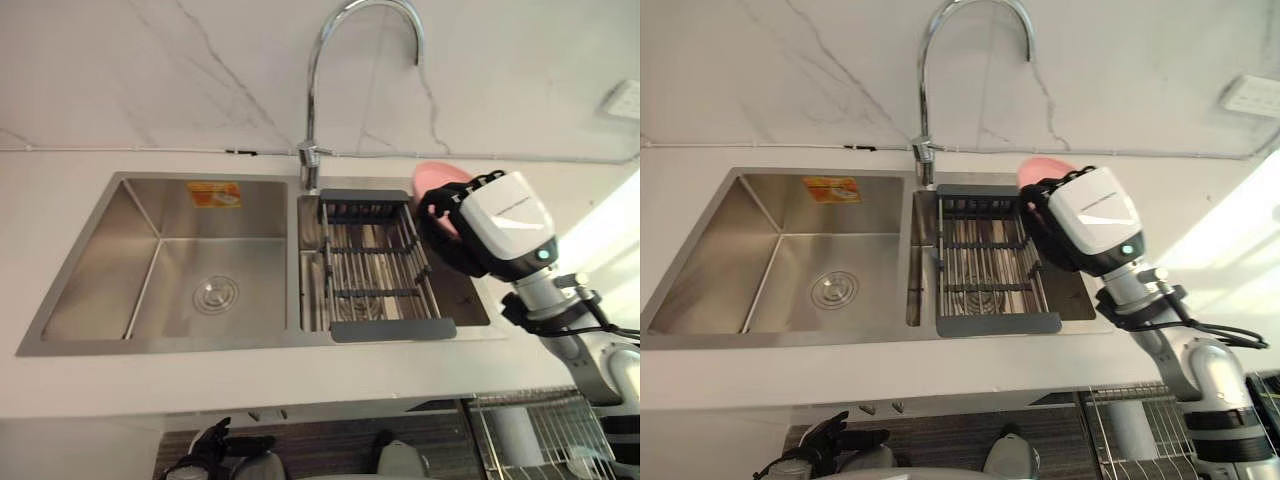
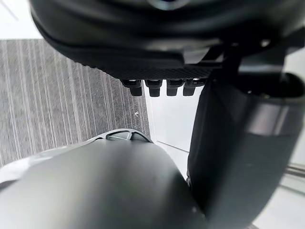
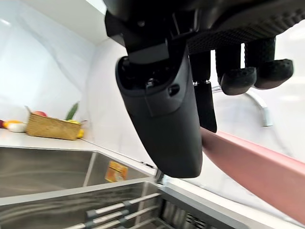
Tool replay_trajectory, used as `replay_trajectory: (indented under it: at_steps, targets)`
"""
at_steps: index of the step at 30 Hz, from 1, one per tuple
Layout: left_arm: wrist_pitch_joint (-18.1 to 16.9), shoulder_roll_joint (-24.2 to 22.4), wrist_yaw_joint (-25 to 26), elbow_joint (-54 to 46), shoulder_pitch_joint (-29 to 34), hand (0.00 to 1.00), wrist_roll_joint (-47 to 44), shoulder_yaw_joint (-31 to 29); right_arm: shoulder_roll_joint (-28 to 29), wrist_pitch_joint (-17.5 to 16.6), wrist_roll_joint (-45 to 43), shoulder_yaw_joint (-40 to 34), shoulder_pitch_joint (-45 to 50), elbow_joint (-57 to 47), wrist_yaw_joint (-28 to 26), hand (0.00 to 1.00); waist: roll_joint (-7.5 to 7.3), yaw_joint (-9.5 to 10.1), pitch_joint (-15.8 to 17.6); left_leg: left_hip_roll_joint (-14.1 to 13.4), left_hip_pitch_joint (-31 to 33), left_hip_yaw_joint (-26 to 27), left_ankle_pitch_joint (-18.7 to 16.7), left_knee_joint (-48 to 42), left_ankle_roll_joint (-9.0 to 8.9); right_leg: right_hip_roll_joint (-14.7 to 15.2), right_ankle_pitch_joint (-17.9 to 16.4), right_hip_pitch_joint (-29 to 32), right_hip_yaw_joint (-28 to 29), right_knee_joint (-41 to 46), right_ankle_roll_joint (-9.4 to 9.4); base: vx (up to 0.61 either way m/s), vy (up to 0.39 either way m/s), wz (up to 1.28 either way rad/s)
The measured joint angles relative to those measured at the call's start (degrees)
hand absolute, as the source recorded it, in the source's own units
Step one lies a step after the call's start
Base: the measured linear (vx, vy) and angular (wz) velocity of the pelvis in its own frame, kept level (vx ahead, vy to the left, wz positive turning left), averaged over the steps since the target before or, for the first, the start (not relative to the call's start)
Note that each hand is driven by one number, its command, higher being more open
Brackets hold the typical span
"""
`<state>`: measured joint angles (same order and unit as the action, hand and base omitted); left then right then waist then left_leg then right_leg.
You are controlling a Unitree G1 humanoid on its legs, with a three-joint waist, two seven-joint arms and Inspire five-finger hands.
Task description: Walk over to the sink, pick up the cup, carry it to the dishwasher, place the cup inside the dishwasher, then close the dishwasher door
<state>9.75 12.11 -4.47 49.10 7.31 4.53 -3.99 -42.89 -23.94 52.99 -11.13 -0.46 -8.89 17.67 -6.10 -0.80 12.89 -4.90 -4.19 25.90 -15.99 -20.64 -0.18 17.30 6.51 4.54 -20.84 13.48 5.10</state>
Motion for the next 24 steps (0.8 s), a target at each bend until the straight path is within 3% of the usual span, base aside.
replay_trajectory:
  at_steps: [2, 4, 6, 7, 8, 9, 10, 11, 13, 14, 20, 24]
  targets:
    - [1.1, 0.5, 0.0, -0.1, 0.0, 1.0, 0.0, -0.1, -0.3, 0.3, 0.0, -2.9, 1.9, -0.2, 1.1, 0.0, -1.1, -1.16, 0.1, -0.1, 0.1, 1.4, -1.1, -0.2, 1.16, -0.6, 1.9, 2.0, 0.3, 0.4, -1.07, -0.06, 0.055, -0.7]
    - [3.1, 0.3, -0.1, -0.1, 0.0, 1.0, 0.0, -1.0, -0.3, 0.4, -0.1, -4.4, 3.5, -0.9, 1.7, 0.0, -0.56, -1.72, -0.2, -0.7, 0.0, 2.3, -0.7, 1.0, 2.4, -1.7, 4.4, 4.1, -2.1, 1.3, -3.3, -0.05, 0.077, -0.77]
    - [5.6, 0.9, -0.5, 0.1, -0.3, 1.0, 0.0, -2.2, -0.3, 0.5, -0.9, -5.4, 5.3, -1.3, 2.5, 0.0, -0.67, -3.72, -0.3, -2.0, -0.7, 4.1, -0.1, 1.8, 3.25, 0.7, -2.6, 7.7, -8.2, 18.3, -7.06, 0.02, 0.03, -0.45]
    - [6.6, 0.9, -0.6, 0.3, -0.4, 1.0, -0.1, -2.3, -0.3, 0.6, -1.3, -5.7, 6.0, -1.3, 2.8, 0.0, -0.78, -4.34, -0.5, -2.4, -1.1, 4.4, 0.5, 2.0, 2.48, 1.6, -4.7, 7.7, -10.5, 24.8, -7.69, 0.08, -0.003, -0.26]
    - [7.5, 1.0, -0.6, 0.3, -0.5, 1.0, -0.2, -2.5, -0.3, 0.9, -1.3, -6.1, 6.2, -1.6, 3.2, 0.0, -1.02, -4.52, -0.7, -2.7, -1.3, 5.2, 0.6, 2.1, 2.31, 2.1, -5.7, 7.5, -12.5, 27.6, -8.1, 0.12, 0.012, -0.51]
    - [8.1, 1.4, -0.4, 1.2, -1.5, 1.0, -0.8, -3.2, -0.4, 2.3, -1.4, -6.6, 6.3, -2.7, 4.3, 0.0, -1.43, -4.59, -0.9, -2.5, -1.2, 6.7, 0.9, 2.8, 1.63, 2.0, -3.9, 7.9, -17.4, 25.6, -8.78, 0.08, 0.017, -0.62]
    - [8.3, 1.5, -0.3, 1.7, -1.8, 1.0, -0.8, -3.4, -0.2, 2.6, -1.5, -6.6, 6.3, -3.0, 4.6, 0.0, -1.38, -4.52, -1.0, -2.5, -1.4, 7.7, 1.8, 4.3, 1.53, 1.2, -3.3, 7.8, -18.8, 23.5, -8.82, 0.06, -0.01, -0.91]
    - [7.6, 1.4, 0.4, 3.1, -1.7, 1.0, -1.7, -3.4, 0.0, 2.7, -1.8, -6.6, 6.0, -3.2, 5.5, 0.0, -1.02, -4.11, -1.4, -3.1, -1.7, 10.5, 3.9, 8.4, 1.57, -1.5, -3.6, 7.0, -20.7, 18.4, -8.78, 0.0, -0.027, -0.78]
    - [6.3, 1.7, 1.3, 3.3, -1.0, 1.0, -4.6, -3.6, 0.3, 3.4, -2.3, -6.7, 5.7, -3.2, 7.6, 0.0, -2.04, -3.78, -1.2, -2.8, -2.6, 13.6, 4.3, 9.4, 1.61, 1.6, -8.8, 6.7, -24.2, 29.3, -10.72, -0.01, -0.037, -0.84]
    - [6.1, 1.6, 2.1, 3.5, 0.0, 1.0, -7.1, -3.9, 0.7, 3.5, -2.4, -6.7, 5.8, -3.1, 8.5, 0.0, -2.37, -3.79, -1.4, -2.6, -3.3, 14.6, 4.3, 9.4, 1.61, 2.4, -7.9, 4.8, -24.1, 30.4, -9.95, -0.01, -0.068, -0.7]
    - [6.8, 1.3, 4.0, 3.9, 0.8, 1.0, -9.7, -5.9, 1.0, 4.2, -3.5, -6.8, 5.7, -2.5, 9.6, 0.0, -3.06, -4.4, -0.9, -1.4, -5.9, 17.6, 4.9, 11.1, 0.96, 1.1, -7.5, 4.9, -21.9, 28.9, -9.53, -0.05, -0.069, -0.34]
    - [7.3, 0.4, 4.1, 3.6, 0.9, 1.0, -9.5, -7.9, 3.9, 3.6, -3.5, -7.1, 5.7, -0.5, 9.8, 0.0, -3.19, -4.9, -0.8, -1.5, -6.1, 19.5, 5.3, 11.1, 1.44, -3.0, -6.8, 3.9, -18.1, 21.2, -8.28, -0.13, -0.06, -0.33]
